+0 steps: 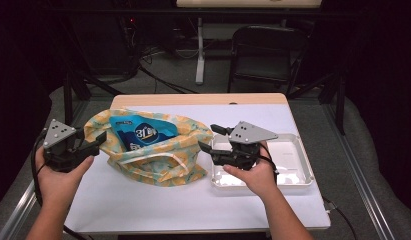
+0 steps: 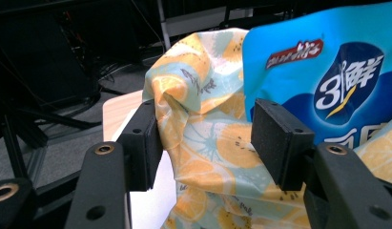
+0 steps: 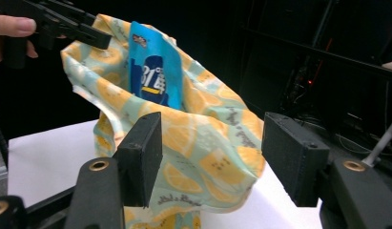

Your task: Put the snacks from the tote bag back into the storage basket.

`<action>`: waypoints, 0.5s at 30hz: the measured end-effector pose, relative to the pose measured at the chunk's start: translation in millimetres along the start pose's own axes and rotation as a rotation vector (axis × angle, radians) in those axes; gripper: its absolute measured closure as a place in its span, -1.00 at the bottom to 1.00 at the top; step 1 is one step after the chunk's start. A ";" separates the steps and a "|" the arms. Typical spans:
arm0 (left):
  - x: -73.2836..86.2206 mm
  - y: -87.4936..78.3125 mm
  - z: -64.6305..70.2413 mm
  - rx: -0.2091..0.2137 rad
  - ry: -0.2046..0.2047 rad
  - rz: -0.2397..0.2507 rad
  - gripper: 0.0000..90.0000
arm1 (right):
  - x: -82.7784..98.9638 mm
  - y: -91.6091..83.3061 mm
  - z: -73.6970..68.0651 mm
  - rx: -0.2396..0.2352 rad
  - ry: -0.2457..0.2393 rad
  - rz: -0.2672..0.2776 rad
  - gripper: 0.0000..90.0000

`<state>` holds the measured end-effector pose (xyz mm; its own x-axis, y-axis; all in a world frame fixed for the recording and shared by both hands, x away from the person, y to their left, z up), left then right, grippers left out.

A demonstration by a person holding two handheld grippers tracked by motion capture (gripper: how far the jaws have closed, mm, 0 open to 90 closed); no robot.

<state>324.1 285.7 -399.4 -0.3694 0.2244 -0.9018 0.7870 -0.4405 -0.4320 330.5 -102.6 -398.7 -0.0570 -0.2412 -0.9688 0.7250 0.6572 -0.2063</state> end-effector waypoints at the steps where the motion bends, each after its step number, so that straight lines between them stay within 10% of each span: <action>1: 0.9 0.0 -0.3 0.001 -0.001 -0.001 0.01 | 0.1 0.4 -1.5 0.000 -0.008 -0.003 -0.12; 15: 10.1 8.5 2.5 0.008 -0.005 -0.027 0.01 | -1.1 16.5 -20.1 -0.051 -0.105 0.005 -0.13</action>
<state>325.8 282.0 -412.3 -0.3933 0.2320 -0.8897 0.7727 -0.4411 -0.4566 328.7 -77.1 -403.7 0.0206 -0.3098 -0.9506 0.6888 0.6935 -0.2111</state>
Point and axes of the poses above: each handheld gripper's, and its own axes: y roughly forward along the jaws, x roughly out of its underside, z roughly to its right, the point moved 3 cm from there along y, roughly forward along the jaws, and after that the axes turned 10 degrees about x, right-handed, at the moved point
